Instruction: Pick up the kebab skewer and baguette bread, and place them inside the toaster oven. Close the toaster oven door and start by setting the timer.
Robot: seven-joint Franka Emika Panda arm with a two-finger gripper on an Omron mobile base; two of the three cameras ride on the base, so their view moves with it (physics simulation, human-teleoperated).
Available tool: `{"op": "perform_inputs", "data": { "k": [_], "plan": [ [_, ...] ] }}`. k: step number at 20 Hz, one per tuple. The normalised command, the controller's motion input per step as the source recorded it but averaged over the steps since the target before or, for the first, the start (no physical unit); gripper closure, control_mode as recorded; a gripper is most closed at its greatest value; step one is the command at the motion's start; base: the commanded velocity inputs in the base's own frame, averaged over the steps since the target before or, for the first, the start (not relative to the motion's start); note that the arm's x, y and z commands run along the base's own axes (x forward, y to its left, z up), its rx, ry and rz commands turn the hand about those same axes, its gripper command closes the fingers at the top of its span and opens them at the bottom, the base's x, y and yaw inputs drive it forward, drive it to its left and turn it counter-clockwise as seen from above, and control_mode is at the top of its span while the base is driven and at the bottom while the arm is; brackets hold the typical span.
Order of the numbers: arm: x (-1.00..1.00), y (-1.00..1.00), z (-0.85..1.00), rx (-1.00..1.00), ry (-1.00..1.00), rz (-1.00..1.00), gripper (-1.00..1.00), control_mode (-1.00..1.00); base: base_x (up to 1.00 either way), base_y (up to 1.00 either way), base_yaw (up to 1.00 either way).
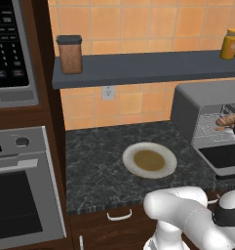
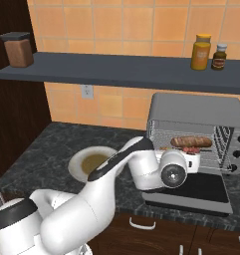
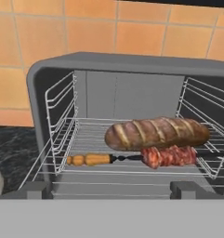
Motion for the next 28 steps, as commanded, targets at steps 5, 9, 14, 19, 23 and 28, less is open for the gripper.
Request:
{"op": "perform_inputs", "data": {
  "k": [5, 9, 14, 19, 23, 28],
  "plan": [
    [0.04, -0.03, -0.17, 0.00, 0.01, 0.00, -1.00, -1.00, 0.00, 0.00, 0.00],
    [0.17, 0.00, -0.23, 0.00, 0.00, 0.00, -1.00, -1.00, 0.00, 0.00, 0.00],
    [0.25, 0.00, -0.14, 0.00, 0.02, 0.00, -1.00, -1.00, 0.00, 0.00, 0.00],
    [0.08, 0.00, -0.28, 0.00, 0.10, 0.00, -1.00, -1.00, 0.00, 0.00, 0.00],
    [0.22, 0.00, -0.26, 0.00, 0.05, 0.00, -1.00, -1.00, 0.00, 0.00, 0.00],
    [0.23, 0.00, -0.25, 0.00, 0.04, 0.00, -1.00, -1.00, 0.00, 0.00, 0.00]
  ]
}}
